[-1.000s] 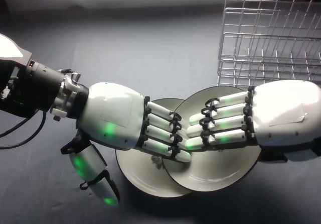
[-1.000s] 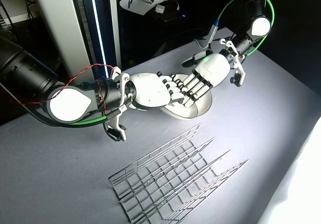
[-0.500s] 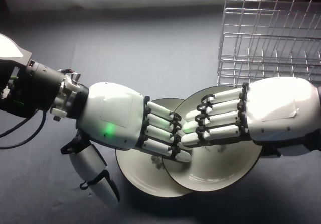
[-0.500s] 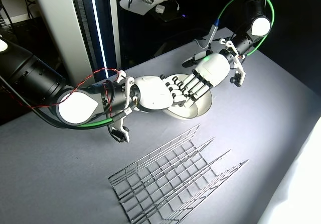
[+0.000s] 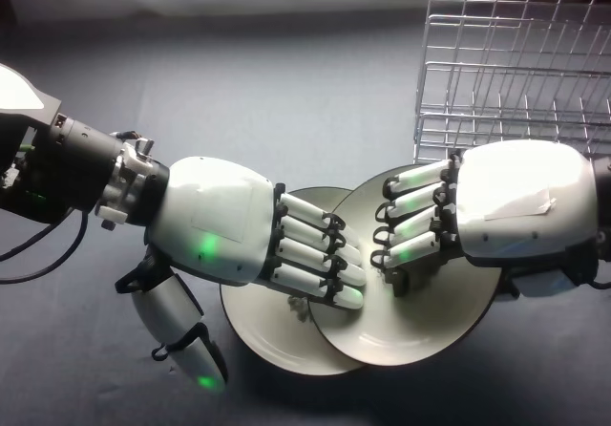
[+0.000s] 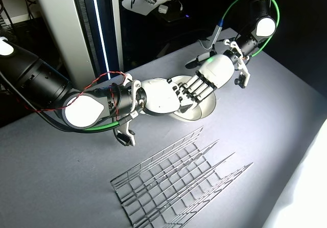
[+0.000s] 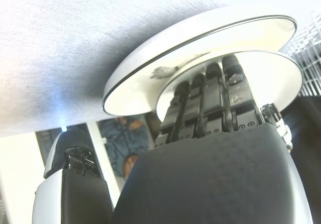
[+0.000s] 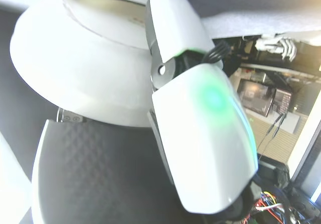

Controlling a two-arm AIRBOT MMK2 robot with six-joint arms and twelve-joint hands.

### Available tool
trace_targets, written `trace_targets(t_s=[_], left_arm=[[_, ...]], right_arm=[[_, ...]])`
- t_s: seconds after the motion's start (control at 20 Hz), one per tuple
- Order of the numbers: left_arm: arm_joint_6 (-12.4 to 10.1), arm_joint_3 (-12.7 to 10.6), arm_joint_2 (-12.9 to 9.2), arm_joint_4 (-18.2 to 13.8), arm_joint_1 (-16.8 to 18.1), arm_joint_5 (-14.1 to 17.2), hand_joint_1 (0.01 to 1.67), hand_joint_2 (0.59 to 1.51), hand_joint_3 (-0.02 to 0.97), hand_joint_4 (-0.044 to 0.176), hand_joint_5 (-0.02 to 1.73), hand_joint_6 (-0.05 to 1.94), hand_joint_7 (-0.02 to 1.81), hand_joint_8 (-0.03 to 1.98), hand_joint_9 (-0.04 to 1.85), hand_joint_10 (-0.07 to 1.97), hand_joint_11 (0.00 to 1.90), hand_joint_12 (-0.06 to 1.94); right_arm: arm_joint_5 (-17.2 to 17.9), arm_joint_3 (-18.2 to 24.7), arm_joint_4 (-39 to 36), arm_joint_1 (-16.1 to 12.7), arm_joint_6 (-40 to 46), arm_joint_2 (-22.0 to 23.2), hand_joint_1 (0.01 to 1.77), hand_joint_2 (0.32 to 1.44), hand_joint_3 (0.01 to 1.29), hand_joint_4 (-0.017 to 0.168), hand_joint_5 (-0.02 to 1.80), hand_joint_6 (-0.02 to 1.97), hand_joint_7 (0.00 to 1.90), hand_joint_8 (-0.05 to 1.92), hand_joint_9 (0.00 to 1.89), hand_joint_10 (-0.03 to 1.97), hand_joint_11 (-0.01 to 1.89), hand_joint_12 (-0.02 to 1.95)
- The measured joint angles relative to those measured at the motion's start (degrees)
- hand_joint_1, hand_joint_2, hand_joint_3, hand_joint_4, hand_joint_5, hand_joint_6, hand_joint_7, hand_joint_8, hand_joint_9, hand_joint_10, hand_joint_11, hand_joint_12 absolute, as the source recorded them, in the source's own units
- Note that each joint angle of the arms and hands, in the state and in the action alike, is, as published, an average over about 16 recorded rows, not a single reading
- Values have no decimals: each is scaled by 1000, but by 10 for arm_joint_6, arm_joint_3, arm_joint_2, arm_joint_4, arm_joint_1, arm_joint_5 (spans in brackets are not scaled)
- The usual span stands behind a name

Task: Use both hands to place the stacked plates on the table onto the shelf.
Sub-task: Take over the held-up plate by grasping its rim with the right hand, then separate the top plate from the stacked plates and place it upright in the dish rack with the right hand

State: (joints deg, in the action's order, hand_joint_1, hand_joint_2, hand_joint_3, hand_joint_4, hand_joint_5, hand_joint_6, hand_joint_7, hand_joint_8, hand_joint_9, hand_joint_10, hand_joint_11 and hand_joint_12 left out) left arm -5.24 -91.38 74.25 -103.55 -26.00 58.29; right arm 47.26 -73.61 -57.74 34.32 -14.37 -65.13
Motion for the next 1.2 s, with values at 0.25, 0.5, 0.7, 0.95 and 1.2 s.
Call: trace_targets(t_s=[0.25,0.5,0.7,0.95,1.2], left_arm=[[-7,6,-9,-2,8,-5,17,1047,20,-7,45,-39,29,-15,74,-10,15,207],[-27,13,-36,1,30,-16,17,1052,20,-3,68,-23,59,-5,78,-2,14,214],[-52,22,-68,3,60,-24,17,1055,20,-1,87,-11,84,2,82,6,14,227],[-89,30,-115,8,106,-29,18,1059,20,0,113,3,102,12,80,10,13,231],[-123,35,-157,17,143,-26,18,1061,20,-2,118,7,99,13,75,10,13,227]], right_arm=[[3,0,2,-5,-2,-2,1238,1136,15,-3,449,903,493,808,440,958,361,1710],[5,1,0,-17,-3,-1,1190,1130,12,-1,516,1136,544,1151,555,1116,479,1778],[1,7,-4,-35,-1,2,1208,1126,12,-1,553,1203,576,1276,599,1256,499,1802],[-12,24,-2,-66,3,13,1239,1133,13,0,601,1288,632,1297,629,1429,487,1828],[-32,51,14,-100,6,30,1261,1142,13,0,642,1397,680,1308,652,1564,508,1836]])
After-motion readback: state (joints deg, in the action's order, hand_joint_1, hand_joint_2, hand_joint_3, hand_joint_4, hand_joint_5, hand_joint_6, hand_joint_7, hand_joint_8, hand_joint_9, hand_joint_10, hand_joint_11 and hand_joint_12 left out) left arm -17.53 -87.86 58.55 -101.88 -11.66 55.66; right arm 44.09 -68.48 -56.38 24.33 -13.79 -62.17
